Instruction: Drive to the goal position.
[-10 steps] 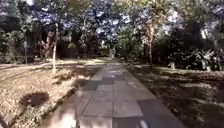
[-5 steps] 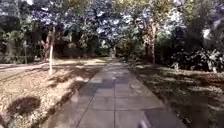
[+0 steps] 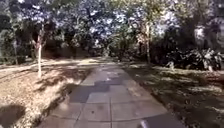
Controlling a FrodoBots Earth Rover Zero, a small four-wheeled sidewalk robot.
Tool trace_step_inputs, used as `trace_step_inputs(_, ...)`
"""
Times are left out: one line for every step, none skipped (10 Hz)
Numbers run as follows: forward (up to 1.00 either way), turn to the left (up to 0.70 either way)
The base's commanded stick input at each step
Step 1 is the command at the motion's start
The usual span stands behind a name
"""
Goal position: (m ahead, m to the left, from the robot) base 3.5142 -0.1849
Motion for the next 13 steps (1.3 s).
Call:
trace_step_inputs(0.50, 0.00)
trace_step_inputs(0.50, 0.00)
trace_step_inputs(0.50, 0.00)
trace_step_inputs(0.50, 0.00)
trace_step_inputs(0.50, 0.00)
trace_step_inputs(0.50, 0.00)
trace_step_inputs(0.50, 0.00)
trace_step_inputs(0.50, 0.00)
trace_step_inputs(0.50, 0.00)
trace_step_inputs(0.50, -0.01)
trace_step_inputs(0.50, -0.10)
trace_step_inputs(0.50, -0.33)
trace_step_inputs(0.50, -0.50)
